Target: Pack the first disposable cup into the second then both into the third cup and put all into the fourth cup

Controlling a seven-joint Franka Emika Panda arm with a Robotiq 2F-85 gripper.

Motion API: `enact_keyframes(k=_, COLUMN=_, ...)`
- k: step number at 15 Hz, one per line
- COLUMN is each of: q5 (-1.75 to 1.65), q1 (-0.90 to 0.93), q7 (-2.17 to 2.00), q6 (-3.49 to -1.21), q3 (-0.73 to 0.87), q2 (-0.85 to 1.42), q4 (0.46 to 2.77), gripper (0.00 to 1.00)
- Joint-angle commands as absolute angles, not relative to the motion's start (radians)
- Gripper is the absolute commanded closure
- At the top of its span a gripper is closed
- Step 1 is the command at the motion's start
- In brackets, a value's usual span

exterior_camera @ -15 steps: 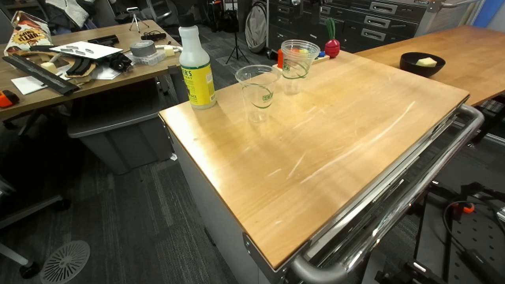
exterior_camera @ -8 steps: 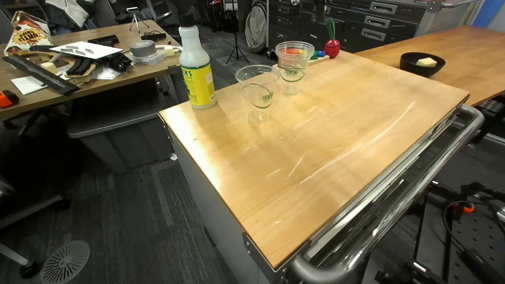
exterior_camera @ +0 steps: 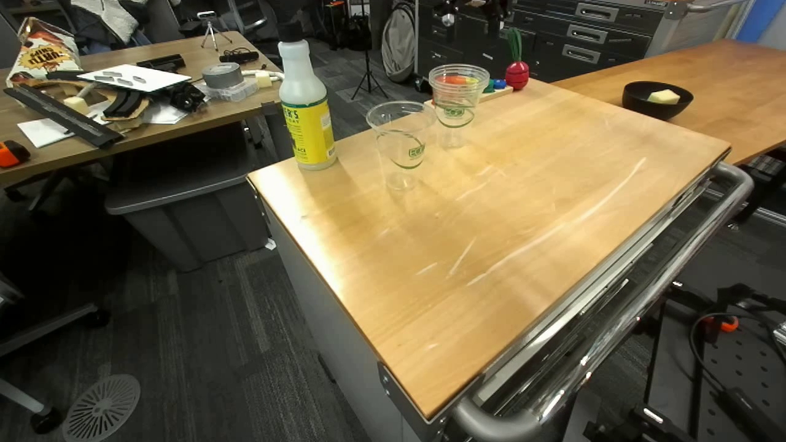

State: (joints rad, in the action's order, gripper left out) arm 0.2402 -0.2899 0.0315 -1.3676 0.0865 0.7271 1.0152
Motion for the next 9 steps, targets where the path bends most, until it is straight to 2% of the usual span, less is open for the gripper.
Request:
enact_keyframes(k=1, q5=0.228, q1=-0.278, q7=-0.016, q6=-1.434, q3=0.102, q2=0.718, q4=1.029, gripper=0.0)
enact_keyframes(k=9, q5=0.218, q1=-0.259, q7=-0.01, q6=-1.615, q3=0.106, q2=0.589, q4=1.221, gripper=0.0)
